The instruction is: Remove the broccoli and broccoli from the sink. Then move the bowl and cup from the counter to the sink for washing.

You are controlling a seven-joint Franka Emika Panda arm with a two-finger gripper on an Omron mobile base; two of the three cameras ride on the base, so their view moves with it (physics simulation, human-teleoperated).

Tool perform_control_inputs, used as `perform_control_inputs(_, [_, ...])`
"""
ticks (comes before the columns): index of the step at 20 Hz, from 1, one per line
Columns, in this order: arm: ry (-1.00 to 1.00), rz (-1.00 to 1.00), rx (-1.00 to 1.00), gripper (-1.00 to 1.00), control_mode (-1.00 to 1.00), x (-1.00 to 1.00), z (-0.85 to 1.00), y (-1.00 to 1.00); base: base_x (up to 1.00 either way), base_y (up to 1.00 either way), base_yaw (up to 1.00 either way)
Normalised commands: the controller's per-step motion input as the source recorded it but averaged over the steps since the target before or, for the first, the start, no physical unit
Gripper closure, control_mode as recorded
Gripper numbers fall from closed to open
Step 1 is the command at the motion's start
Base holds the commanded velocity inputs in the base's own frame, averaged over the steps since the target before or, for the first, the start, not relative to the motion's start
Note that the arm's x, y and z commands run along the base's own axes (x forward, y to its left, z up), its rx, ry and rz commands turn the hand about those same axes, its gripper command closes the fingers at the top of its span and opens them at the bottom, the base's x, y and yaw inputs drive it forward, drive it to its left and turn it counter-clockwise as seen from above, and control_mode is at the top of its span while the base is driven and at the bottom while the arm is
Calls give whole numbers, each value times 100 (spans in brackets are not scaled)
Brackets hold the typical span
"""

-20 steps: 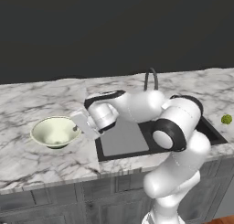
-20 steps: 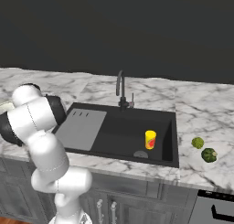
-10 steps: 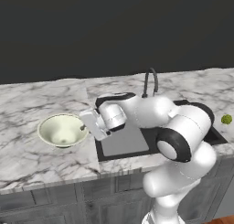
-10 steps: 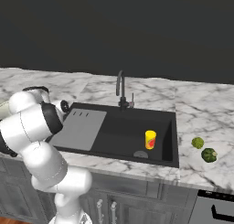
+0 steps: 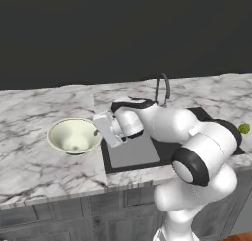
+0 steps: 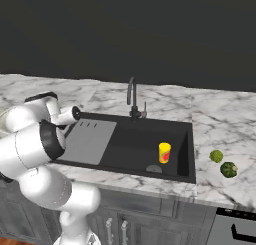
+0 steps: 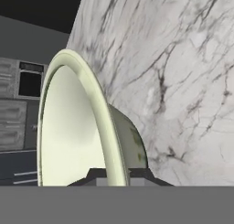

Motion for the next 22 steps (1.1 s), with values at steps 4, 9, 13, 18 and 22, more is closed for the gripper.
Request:
perform_control_inputs(4, [2, 0, 2, 100, -100, -3, 17, -31, 0, 0, 0])
perform_control_inputs(9, [4, 0, 8, 100, -100, -7, 10, -37, 0, 0, 0])
perform_control_inputs(13, [5, 0, 7, 100, -100, -7, 6, -40, 0, 0, 0])
perform_control_inputs(18, [5, 0, 1, 100, -100, -4, 7, -40, 0, 0, 0])
perform_control_inputs(22, [9, 0, 0, 100, -100, 0, 6, -41, 0, 0, 0])
